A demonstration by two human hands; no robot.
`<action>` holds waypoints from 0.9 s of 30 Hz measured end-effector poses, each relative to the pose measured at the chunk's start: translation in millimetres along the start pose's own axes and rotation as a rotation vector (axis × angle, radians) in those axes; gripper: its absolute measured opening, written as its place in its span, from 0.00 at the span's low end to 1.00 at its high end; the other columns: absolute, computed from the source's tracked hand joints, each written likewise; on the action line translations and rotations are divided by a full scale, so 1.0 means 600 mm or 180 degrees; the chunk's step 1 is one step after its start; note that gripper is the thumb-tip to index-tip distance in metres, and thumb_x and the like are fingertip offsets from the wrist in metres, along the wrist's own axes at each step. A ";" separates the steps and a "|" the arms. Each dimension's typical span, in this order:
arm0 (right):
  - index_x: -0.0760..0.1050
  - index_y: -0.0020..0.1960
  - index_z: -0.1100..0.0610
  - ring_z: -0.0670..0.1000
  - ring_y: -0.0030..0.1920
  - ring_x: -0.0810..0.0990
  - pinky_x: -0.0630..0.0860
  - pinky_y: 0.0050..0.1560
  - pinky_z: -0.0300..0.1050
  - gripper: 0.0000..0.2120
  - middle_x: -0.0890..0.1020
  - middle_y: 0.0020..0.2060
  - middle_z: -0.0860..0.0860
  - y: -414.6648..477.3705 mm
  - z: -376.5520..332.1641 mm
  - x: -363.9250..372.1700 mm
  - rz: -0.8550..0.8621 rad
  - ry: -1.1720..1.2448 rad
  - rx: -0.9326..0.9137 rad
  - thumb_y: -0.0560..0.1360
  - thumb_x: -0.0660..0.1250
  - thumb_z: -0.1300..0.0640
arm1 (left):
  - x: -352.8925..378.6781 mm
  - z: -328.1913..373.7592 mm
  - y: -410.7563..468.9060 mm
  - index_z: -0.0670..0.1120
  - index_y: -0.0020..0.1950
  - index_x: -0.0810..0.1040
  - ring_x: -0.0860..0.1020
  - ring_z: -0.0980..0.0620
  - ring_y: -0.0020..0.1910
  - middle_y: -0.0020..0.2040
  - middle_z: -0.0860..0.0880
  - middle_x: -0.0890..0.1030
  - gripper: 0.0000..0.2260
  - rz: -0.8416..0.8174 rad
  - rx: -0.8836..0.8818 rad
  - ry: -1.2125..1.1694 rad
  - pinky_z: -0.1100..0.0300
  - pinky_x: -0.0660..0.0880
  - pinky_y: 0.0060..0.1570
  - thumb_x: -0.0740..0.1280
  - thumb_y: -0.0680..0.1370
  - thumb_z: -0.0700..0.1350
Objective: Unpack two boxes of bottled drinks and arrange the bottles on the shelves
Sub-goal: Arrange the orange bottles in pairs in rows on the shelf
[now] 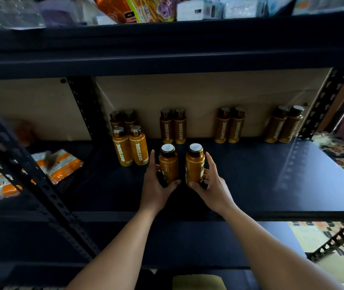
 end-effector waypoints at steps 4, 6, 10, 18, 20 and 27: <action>0.39 0.80 0.30 0.49 0.66 0.79 0.75 0.62 0.44 0.50 0.77 0.71 0.45 0.000 -0.001 0.000 -0.0010 0.0003 -0.0036 0.76 0.75 0.48 | 0.002 0.005 -0.004 0.75 0.75 0.37 0.65 0.52 0.76 0.78 0.53 0.66 0.51 -0.0107 0.0027 0.0057 0.53 0.66 0.71 0.76 0.75 0.48; 0.40 0.79 0.30 0.49 0.67 0.78 0.74 0.61 0.42 0.50 0.76 0.72 0.45 0.000 -0.001 0.000 -0.0027 -0.0029 -0.0073 0.77 0.75 0.48 | 0.002 0.006 -0.005 0.74 0.75 0.37 0.67 0.53 0.75 0.78 0.53 0.68 0.50 -0.0198 -0.0006 0.0070 0.58 0.65 0.68 0.75 0.76 0.47; 0.40 0.79 0.29 0.49 0.67 0.78 0.73 0.60 0.42 0.49 0.76 0.72 0.45 -0.001 -0.001 -0.001 -0.0030 -0.0050 -0.0084 0.77 0.74 0.48 | 0.001 0.005 -0.005 0.67 0.80 0.39 0.65 0.52 0.76 0.78 0.51 0.67 0.49 -0.0278 -0.0087 0.0023 0.58 0.64 0.67 0.74 0.76 0.45; 0.40 0.79 0.29 0.49 0.68 0.77 0.75 0.64 0.46 0.49 0.75 0.73 0.44 -0.001 -0.004 -0.002 -0.0025 -0.0048 -0.0084 0.77 0.74 0.47 | 0.006 -0.001 0.005 0.67 0.80 0.39 0.65 0.53 0.76 0.79 0.55 0.65 0.51 -0.0380 -0.0216 -0.0012 0.56 0.65 0.68 0.77 0.75 0.49; 0.40 0.79 0.29 0.49 0.68 0.77 0.75 0.65 0.48 0.49 0.74 0.73 0.44 -0.002 -0.005 -0.002 -0.0025 -0.0049 -0.0080 0.77 0.74 0.47 | 0.004 -0.004 0.005 0.66 0.81 0.39 0.64 0.56 0.75 0.77 0.60 0.64 0.51 -0.0451 -0.0228 -0.0037 0.58 0.64 0.68 0.76 0.75 0.48; 0.41 0.80 0.31 0.48 0.67 0.78 0.76 0.65 0.48 0.48 0.75 0.72 0.44 -0.003 -0.004 -0.002 -0.0020 -0.0046 -0.0084 0.77 0.74 0.47 | 0.003 -0.008 0.005 0.64 0.81 0.43 0.67 0.54 0.74 0.77 0.54 0.67 0.51 -0.0506 -0.0338 -0.0040 0.55 0.66 0.68 0.78 0.73 0.51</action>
Point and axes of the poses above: each hand's wrist, its own y-axis towards the middle knuckle, its own x-axis out of the palm, z = x × y, the point moved 3 cm from there along y, towards the middle knuckle
